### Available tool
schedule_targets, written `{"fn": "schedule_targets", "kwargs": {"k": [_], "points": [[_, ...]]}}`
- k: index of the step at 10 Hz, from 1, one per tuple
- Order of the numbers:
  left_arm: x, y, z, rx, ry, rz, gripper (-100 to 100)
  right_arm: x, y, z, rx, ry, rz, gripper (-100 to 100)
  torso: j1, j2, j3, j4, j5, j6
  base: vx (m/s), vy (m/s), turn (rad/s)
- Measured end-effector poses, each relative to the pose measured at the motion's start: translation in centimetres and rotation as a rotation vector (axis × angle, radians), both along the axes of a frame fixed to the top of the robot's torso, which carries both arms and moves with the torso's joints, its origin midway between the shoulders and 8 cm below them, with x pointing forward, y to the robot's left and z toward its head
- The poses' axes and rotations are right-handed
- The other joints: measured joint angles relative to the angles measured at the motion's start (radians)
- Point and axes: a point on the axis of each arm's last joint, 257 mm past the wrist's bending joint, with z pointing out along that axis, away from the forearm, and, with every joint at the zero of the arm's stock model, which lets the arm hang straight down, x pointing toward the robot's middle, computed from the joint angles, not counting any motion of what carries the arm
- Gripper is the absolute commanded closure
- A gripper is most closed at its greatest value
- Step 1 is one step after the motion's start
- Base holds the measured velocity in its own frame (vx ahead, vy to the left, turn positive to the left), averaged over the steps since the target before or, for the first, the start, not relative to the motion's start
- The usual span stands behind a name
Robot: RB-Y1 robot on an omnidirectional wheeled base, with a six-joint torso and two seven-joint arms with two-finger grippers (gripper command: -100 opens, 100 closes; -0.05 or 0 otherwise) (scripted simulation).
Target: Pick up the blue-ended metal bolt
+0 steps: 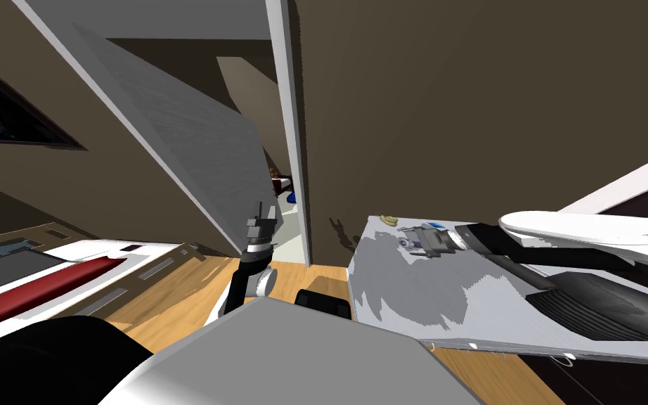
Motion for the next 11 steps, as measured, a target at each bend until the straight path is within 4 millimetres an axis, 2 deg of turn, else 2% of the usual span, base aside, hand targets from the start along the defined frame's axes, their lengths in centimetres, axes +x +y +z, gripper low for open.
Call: {"fn": "schedule_targets", "kwargs": {"k": [7,11], "points": [[0.0,0.0,0.0,0.000,0.000,0.000,0,0.6,-3.1,-1.4,-0.219,0.097,0.041,-100,0.001,0.001,0.001,0.000,0.000,0.000,0.030,-0.031,-0.033],[0.0,0.0,0.0,0.000,0.000,0.000,0,0.9,-4.0,-1.8,-0.323,0.142,0.076,-100,0.001,0.002,0.001,0.000,0.000,0.000,0.019,-0.021,-0.022]]}}
